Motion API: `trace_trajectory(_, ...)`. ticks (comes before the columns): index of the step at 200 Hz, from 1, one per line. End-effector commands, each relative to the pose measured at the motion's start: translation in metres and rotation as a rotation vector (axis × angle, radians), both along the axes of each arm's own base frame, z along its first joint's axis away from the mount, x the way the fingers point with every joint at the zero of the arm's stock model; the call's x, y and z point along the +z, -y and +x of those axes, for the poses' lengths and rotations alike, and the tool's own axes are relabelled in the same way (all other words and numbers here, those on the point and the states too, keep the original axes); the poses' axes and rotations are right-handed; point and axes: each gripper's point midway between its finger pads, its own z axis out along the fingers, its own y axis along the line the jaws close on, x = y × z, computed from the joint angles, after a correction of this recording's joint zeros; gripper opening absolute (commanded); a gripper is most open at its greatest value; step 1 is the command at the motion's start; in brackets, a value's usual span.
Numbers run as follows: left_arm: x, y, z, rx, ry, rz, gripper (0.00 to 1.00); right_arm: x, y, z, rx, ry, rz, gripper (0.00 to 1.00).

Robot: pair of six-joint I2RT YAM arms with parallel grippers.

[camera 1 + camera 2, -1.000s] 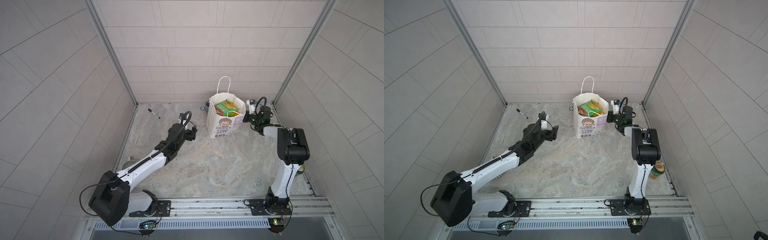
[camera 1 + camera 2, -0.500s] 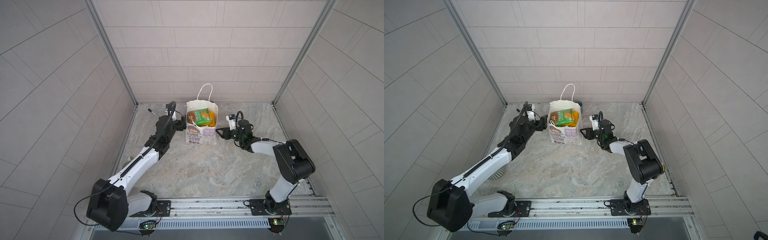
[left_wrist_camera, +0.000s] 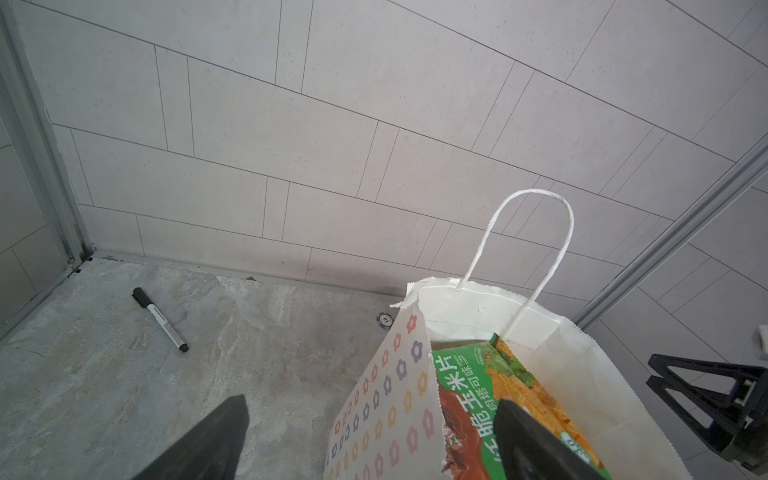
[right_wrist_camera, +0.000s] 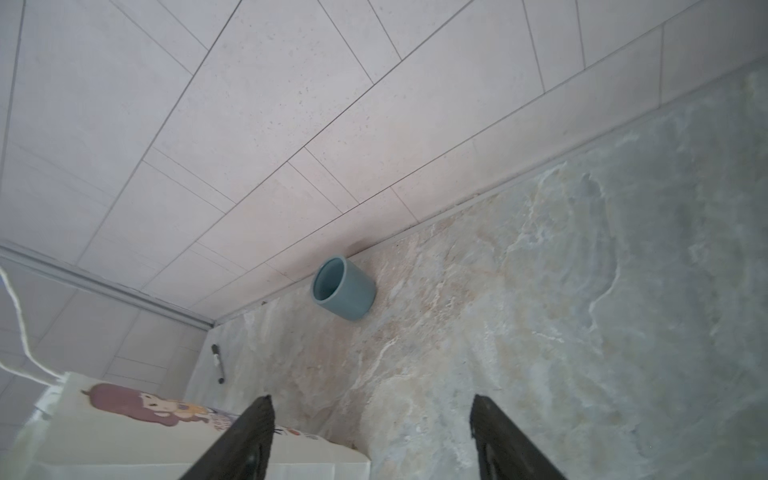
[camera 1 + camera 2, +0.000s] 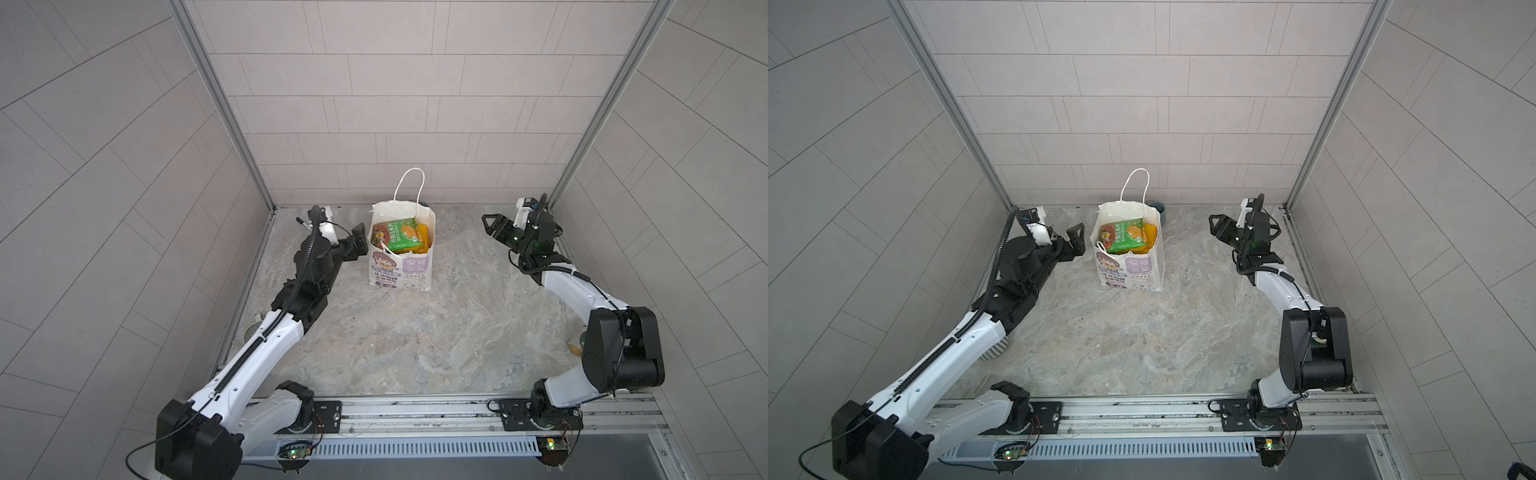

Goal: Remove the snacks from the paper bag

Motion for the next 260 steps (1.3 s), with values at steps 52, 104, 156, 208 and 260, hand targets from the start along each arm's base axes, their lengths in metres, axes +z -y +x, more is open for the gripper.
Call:
trace_trajectory(52, 0.001, 0.026, -0.011, -0.170, -0.157, 0.023, 0.85, 0.076, -0.110, -0.042, 0.501, 0.026, -0.530, 0.56)
trace_trajectory(104, -0.014, 0.027, -0.004, -0.163, -0.140, 0.039, 0.82, 0.068, -0.152, -0.022, 0.631, -0.019, -0.619, 0.67)
trace_trajectory(156, -0.025, 0.024, -0.007, -0.160, -0.114, 0.053, 0.82, 0.062, -0.173, 0.011, 0.664, -0.043, -0.683, 0.66)
trace_trajectory(208, -0.028, 0.023, -0.010, -0.159, -0.114, 0.067, 0.82, 0.047, -0.190, 0.027, 0.748, -0.053, -0.710, 0.56)
trace_trajectory(260, -0.024, 0.022, -0.011, -0.159, -0.110, 0.079, 0.82, 0.039, -0.197, 0.027, 0.824, -0.015, -0.760, 0.51)
